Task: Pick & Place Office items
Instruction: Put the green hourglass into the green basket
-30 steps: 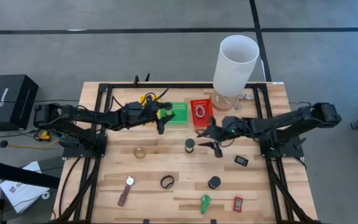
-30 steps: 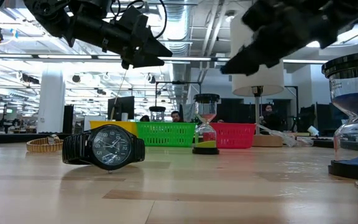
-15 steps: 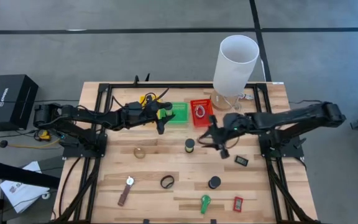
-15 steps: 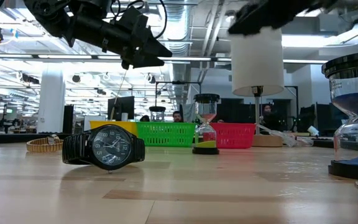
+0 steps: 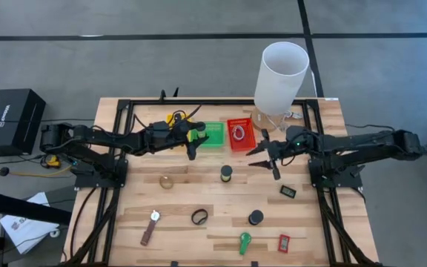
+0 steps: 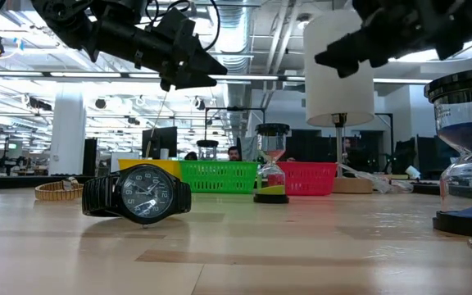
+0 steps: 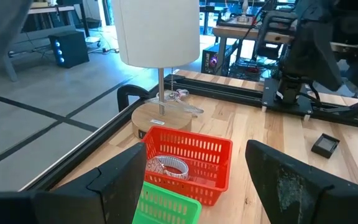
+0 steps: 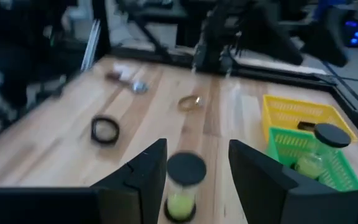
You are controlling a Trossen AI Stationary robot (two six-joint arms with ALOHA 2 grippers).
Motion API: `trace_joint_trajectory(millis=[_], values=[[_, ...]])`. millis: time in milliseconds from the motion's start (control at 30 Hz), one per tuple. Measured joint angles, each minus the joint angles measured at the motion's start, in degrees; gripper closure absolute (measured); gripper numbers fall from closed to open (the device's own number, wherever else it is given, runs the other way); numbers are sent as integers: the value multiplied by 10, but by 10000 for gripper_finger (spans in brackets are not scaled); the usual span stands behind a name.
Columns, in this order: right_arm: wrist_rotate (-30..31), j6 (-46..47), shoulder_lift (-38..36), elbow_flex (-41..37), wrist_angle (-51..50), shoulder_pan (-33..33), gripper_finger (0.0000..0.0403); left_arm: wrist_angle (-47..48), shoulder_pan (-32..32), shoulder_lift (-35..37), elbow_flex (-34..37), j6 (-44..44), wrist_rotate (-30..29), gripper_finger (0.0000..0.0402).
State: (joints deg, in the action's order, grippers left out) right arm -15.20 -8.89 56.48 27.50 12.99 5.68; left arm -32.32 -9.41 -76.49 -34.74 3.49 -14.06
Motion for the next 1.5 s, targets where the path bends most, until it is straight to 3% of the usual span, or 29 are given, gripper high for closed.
trace_joint_trajectory(millis=[233,533,1000,1500], values=[[21,35,39,7,4,24,238,-4,0,0,0,0,0,133],[16,-49,110,44,-10,32,236,-6,0,0,0,-1,0,133],[13,-46,254,130,-11,-17,151,-8,0,0,0,-2,0,133],[13,-46,351,213,-89,-34,146,-7,0,0,0,-2,0,133]])
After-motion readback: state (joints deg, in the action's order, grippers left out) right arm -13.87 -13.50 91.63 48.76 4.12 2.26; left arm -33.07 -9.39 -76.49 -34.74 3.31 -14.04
